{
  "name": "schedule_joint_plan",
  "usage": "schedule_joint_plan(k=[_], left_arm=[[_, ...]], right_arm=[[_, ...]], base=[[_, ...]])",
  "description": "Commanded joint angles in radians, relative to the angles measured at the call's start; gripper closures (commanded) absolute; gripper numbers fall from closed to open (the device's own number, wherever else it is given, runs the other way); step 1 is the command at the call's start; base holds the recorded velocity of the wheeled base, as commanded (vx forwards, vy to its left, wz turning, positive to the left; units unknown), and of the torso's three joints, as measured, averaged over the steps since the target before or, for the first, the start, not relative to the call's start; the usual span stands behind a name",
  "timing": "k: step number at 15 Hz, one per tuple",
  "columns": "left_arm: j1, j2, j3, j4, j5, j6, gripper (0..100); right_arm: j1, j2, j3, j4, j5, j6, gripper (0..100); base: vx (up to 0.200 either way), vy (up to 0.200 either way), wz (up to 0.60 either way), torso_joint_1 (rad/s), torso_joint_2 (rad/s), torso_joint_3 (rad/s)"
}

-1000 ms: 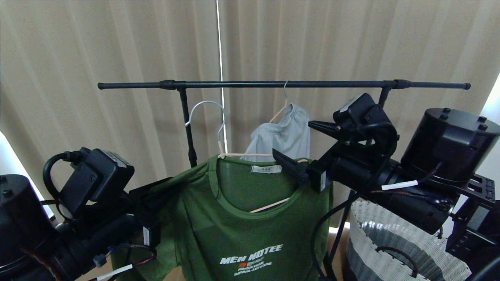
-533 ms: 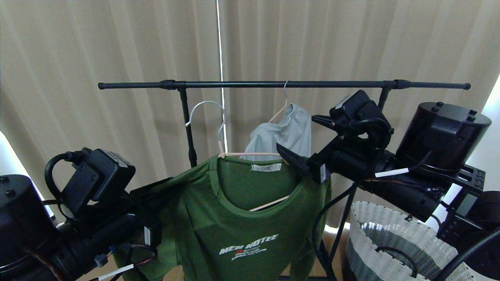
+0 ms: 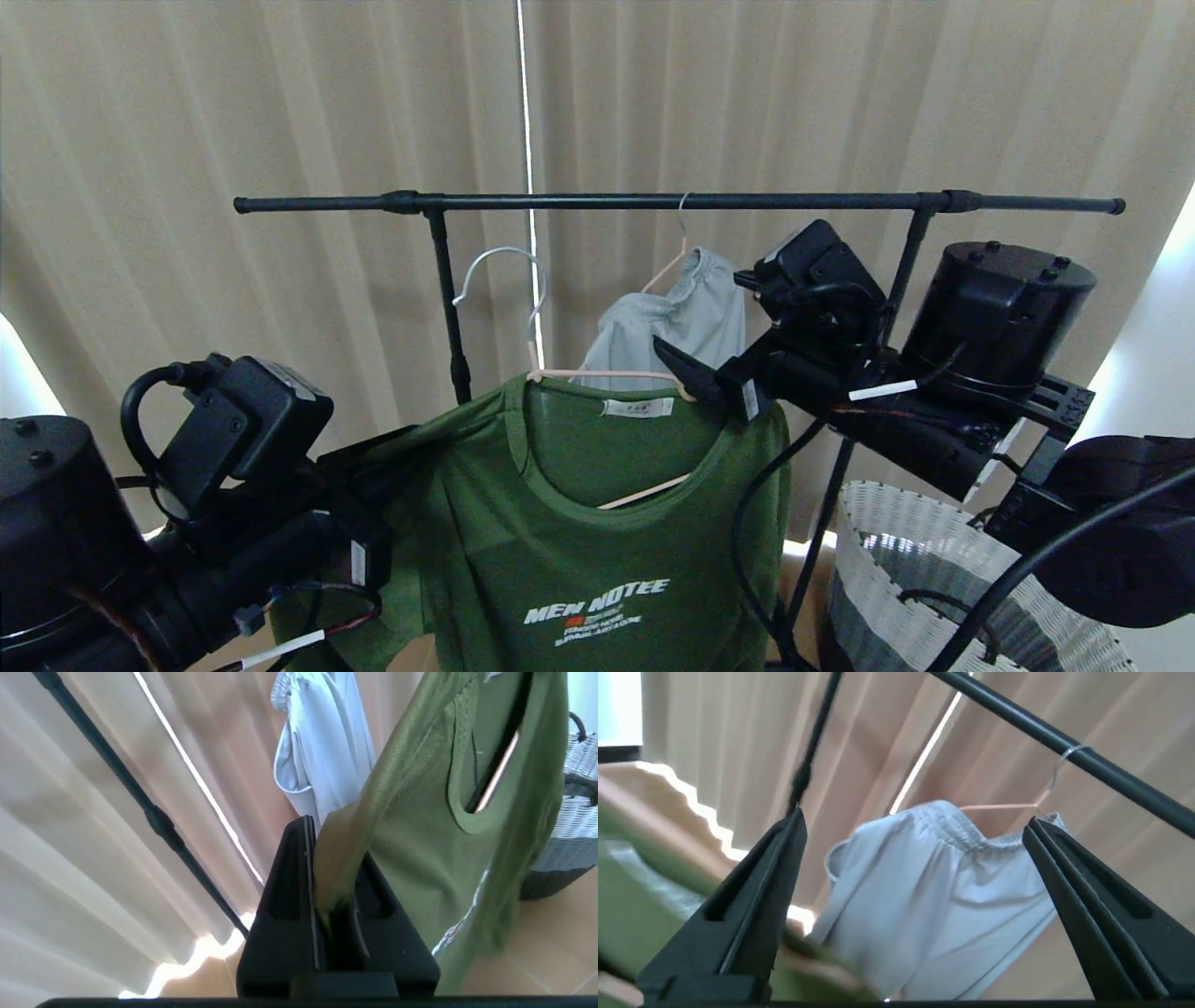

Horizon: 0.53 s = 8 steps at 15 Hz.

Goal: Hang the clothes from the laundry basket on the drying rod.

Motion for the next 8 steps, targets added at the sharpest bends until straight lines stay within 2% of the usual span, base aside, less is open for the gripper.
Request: schedule_joint_plan(k=[1,5,8], left_arm=[[0.047,0.04,-0.011,-0.002,0.004,0.006,100],[0.058,0.056,-0.025,0.0,0.013,0.005,100],[0.056,0.057,-0.027,-0.002,0.021,0.006,100]], right_arm=[[0.001,-0.01,0.008,-0.006,0.001,0.001,0],[0.044,-0.047,0.083,-0.032,0.001,0.002,0],[0.08,-0.056,0.098,-0.041,0.001,0.002,0]], base=[[0.0,0.0,0.0,0.0,0.0,0.0],[0.0,0.0,0.0,0.0,0.0,0.0],[0.0,0.0,0.0,0.0,0.0,0.0]])
